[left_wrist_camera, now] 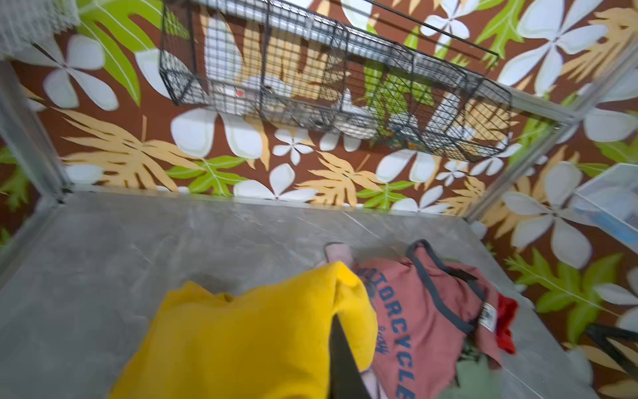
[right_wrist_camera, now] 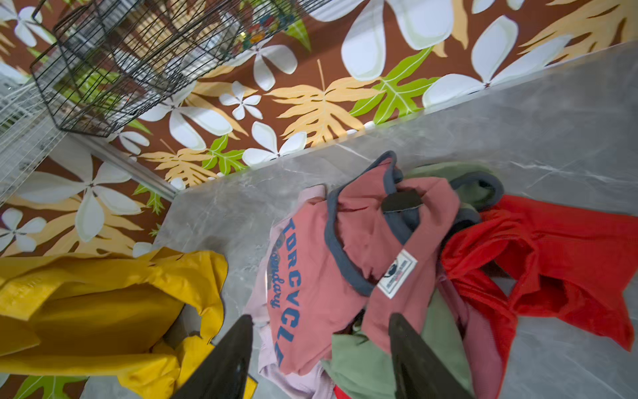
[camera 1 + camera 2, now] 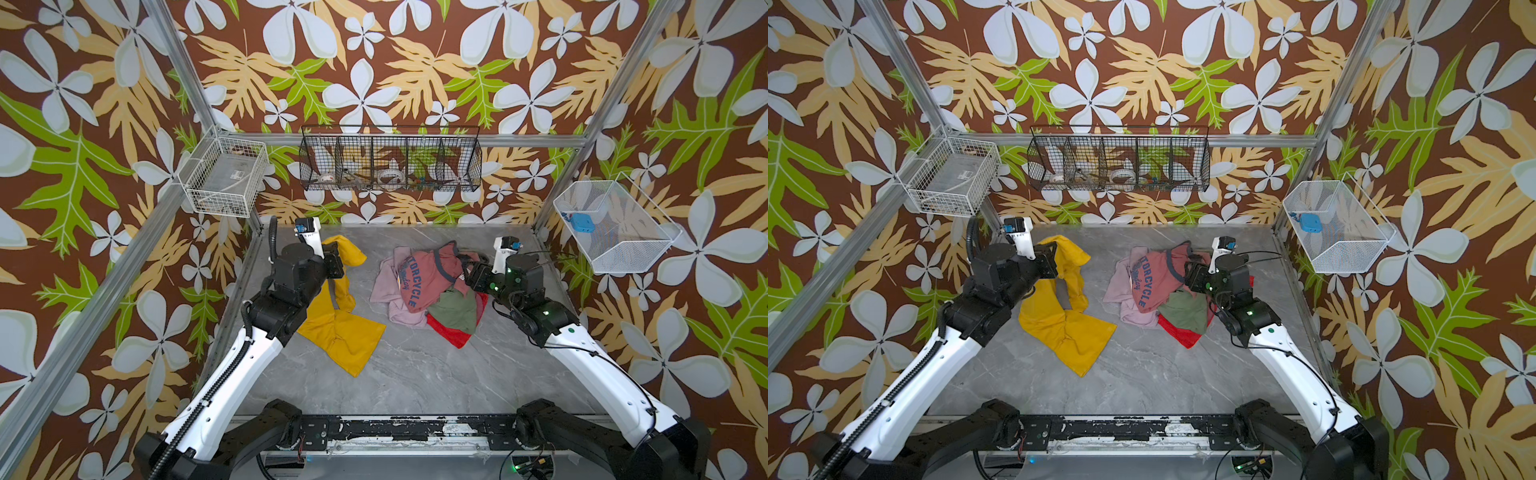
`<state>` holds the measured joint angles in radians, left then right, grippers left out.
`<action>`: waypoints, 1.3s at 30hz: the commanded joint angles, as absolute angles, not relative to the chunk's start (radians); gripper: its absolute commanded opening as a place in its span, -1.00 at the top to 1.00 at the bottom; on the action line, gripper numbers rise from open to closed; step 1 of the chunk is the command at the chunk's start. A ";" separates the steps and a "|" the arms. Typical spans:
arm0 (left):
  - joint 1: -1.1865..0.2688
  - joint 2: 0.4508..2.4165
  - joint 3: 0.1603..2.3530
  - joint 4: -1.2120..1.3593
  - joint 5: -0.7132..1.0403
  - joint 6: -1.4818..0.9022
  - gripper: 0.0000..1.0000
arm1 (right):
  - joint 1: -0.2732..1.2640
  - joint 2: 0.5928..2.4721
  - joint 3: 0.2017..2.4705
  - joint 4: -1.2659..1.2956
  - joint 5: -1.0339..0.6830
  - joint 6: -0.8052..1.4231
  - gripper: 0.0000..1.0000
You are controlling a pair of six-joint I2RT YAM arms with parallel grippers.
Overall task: Pick out a specific cloth from the pile
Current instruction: 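Lower the yellow shirt onto the table with the left gripper and release it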
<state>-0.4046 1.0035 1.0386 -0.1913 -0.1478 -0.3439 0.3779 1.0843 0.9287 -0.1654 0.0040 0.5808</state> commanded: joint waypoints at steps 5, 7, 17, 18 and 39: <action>-0.426 0.764 0.782 -0.178 -0.123 -0.626 1.00 | 0.404 1.105 0.903 -0.112 0.060 0.561 -0.19; -0.426 0.720 0.714 -0.187 -0.138 -0.682 1.00 | 0.405 1.139 0.930 -0.119 0.054 0.525 -0.19; -0.601 0.795 0.587 -0.395 -0.288 -0.914 1.00 | 0.403 1.188 0.984 -0.195 0.024 0.334 -0.13; -0.623 0.807 0.579 -0.417 -0.302 -0.948 1.00 | 0.401 1.172 0.971 -0.188 0.030 0.322 -0.13; -0.691 1.143 0.490 -0.400 -0.253 -1.069 0.23 | 0.390 1.169 0.929 -0.212 0.059 0.233 -0.30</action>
